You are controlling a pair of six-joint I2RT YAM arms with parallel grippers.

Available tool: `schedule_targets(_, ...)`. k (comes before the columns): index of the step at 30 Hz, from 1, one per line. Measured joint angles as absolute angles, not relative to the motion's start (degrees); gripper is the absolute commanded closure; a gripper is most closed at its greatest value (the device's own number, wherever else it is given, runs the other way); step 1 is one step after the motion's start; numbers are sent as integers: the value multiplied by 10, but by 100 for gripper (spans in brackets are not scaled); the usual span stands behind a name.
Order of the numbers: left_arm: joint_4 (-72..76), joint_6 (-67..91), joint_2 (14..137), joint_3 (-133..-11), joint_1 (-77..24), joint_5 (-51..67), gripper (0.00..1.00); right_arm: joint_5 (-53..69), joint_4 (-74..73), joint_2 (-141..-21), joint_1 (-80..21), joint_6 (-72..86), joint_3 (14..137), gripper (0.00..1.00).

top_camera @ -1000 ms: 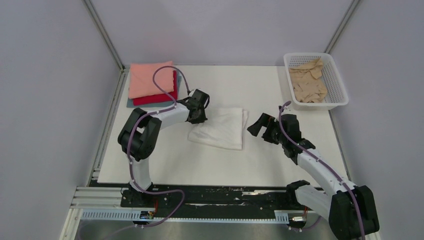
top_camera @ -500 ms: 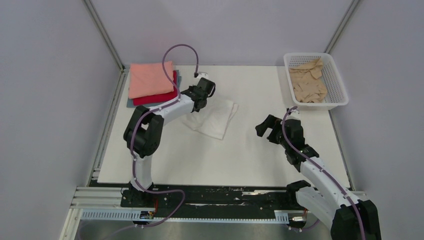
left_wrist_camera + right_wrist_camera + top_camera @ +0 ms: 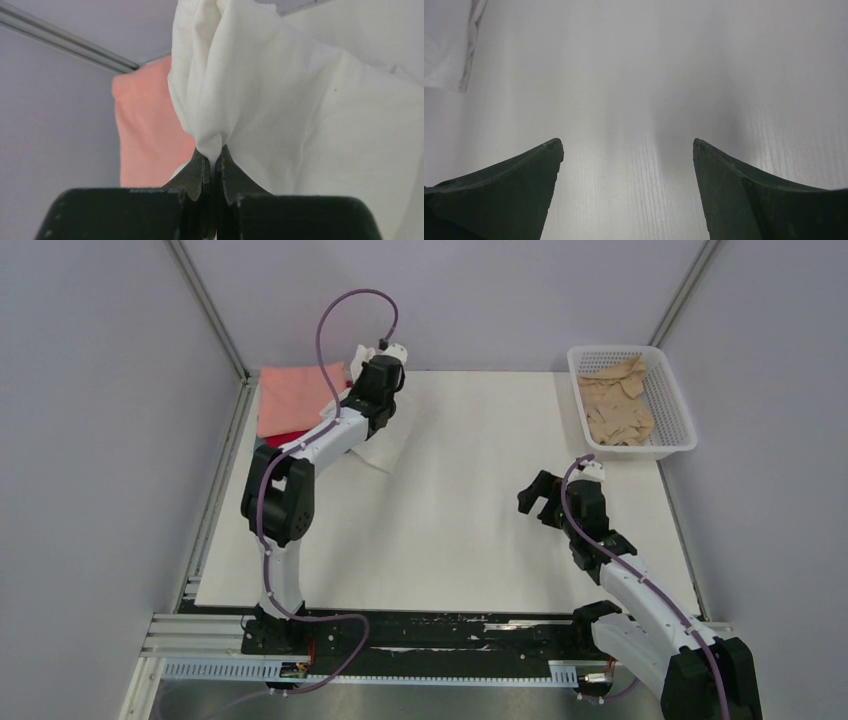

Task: Fold and stack the t-shirts
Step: Put the neatly folded tshirt into the corner of the board with the left arm

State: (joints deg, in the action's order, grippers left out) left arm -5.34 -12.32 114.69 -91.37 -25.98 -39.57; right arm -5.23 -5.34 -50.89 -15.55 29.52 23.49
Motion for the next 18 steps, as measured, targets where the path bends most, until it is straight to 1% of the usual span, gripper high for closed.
schedule_targets(8, 2, -236, 1151, -981, -224, -409, 100, -85, -53, -508, -156, 289, 232, 0)
schedule_targets(18, 1, -272, 1149, -1023, -202, -416, 100, -112, -53, -508, -155, 288, 232, 0)
